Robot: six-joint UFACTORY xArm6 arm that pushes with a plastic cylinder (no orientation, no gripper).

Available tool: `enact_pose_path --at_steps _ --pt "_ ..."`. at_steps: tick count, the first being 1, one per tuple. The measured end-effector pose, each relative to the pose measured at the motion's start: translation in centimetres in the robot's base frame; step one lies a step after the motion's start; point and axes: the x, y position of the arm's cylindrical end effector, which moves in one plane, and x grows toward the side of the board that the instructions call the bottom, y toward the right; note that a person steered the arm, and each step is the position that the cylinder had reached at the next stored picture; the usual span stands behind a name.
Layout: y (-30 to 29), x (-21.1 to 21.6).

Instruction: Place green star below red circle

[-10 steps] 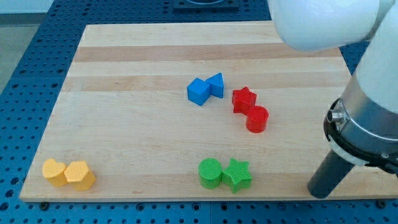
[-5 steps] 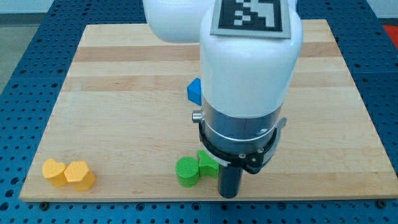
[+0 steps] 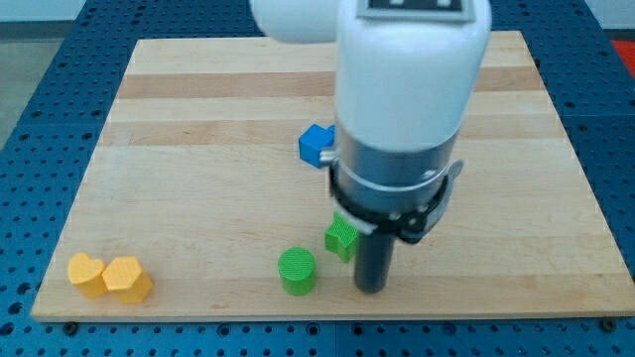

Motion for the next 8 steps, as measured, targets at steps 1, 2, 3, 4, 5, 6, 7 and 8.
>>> enact_pose_path --at_steps 1,2,3,4,5,6,7,8 --pt "-4.6 0.4" --pt "-7.6 -1.1" --pt "-7.4 -3.5" --pt "-4.2 -4.7" --pt "-0.1 -5.1" --pt "0.9 -5.1" --pt "-0.2 -5.1" --pt "1.6 -5.6"
